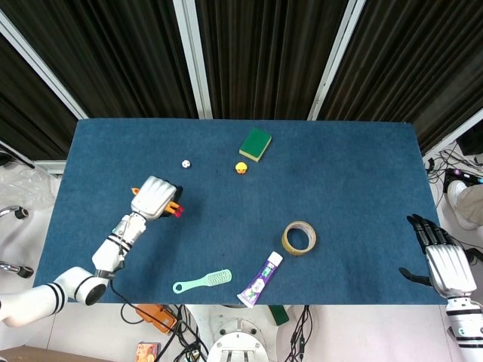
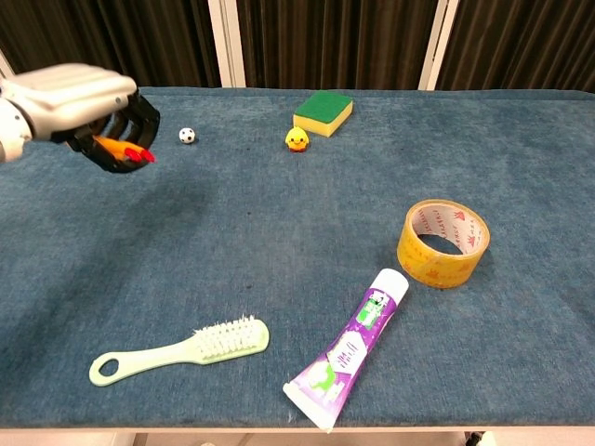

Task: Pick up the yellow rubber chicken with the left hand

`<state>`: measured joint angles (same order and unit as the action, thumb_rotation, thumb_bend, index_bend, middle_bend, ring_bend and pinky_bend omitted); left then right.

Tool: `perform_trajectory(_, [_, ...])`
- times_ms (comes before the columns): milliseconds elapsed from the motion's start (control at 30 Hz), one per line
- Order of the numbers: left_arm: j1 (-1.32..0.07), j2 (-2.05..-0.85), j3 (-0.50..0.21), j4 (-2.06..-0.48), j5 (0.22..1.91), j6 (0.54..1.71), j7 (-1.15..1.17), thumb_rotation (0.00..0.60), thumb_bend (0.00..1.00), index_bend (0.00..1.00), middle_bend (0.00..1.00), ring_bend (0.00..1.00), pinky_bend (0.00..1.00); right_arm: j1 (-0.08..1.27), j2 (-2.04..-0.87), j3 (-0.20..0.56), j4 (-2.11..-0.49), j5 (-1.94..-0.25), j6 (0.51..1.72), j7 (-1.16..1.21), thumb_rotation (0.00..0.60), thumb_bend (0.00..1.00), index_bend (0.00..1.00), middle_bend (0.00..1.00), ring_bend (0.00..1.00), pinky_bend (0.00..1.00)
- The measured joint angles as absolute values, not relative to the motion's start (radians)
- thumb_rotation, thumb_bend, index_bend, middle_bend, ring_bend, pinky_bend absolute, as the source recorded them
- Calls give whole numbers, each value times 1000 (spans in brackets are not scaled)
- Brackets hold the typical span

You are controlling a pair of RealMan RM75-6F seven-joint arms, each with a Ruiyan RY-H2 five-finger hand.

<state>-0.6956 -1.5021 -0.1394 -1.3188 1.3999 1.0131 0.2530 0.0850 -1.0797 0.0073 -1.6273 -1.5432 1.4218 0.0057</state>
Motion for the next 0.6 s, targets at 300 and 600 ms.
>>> perform_trajectory(300, [-698, -1264, -190, -1615, 1365, 1064, 520, 600, 505, 760, 762, 657, 671, 85, -1080, 6, -1628, -1544, 1422, 4, 600, 213, 78, 126, 158, 230])
perform_trajectory(600, [-683, -1085, -231, -1814, 1347, 1132, 605, 600, 503, 760, 762, 657, 671, 84, -1079, 6, -1631, -1541, 1421, -1, 600, 212, 78, 126, 158, 230])
